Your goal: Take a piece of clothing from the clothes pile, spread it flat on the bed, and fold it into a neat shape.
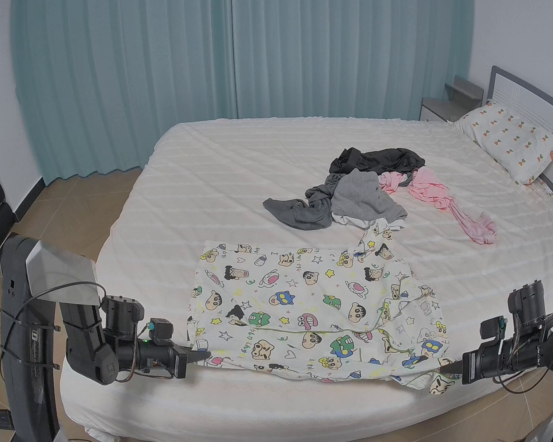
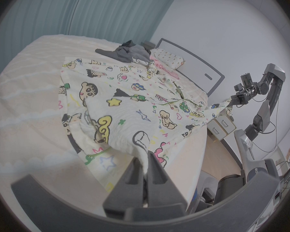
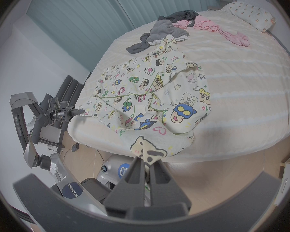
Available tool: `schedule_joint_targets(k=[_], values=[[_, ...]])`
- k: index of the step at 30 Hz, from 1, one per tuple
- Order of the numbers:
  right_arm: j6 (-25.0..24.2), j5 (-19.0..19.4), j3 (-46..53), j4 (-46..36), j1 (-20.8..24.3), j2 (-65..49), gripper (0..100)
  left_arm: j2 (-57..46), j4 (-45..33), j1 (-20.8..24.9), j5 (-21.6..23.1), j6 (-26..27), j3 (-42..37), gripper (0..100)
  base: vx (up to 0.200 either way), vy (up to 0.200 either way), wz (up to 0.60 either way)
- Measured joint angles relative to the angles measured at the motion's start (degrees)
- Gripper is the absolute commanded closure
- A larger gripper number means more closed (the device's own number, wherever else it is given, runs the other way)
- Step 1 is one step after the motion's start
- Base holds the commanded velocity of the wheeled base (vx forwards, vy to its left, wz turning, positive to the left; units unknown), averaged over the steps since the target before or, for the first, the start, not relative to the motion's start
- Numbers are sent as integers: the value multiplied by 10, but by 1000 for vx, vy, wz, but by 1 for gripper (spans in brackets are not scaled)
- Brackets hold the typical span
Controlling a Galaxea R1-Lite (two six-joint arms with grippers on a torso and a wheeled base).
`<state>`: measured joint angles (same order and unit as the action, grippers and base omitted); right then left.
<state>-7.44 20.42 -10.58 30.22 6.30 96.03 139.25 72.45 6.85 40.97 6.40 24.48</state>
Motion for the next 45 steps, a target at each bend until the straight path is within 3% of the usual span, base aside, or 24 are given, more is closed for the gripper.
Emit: schedule_joint_targets(k=[12,18,27,32,41,45], values=[[0,0,15,-3,-2,-45,100,-21,158,-27,2,-2,-146,100,0,0,0],[0,0,27,-6,-2,-68,100,-25,166,-48,-3,5,-214,100,0,0,0],[11,-6,25,-8,14,-82,100,-23,166,-65,-32,17,-234,100,0,0,0],[11,-7,32,-15,17,-87,100,-23,137,-64,-32,25,-234,100,0,0,0],[13,-7,55,-43,19,-99,100,-43,-2,-64,-28,99,-235,100,0,0,0],[13,-7,62,-45,19,-99,100,-59,-16,-65,-27,106,-235,100,0,0,0]])
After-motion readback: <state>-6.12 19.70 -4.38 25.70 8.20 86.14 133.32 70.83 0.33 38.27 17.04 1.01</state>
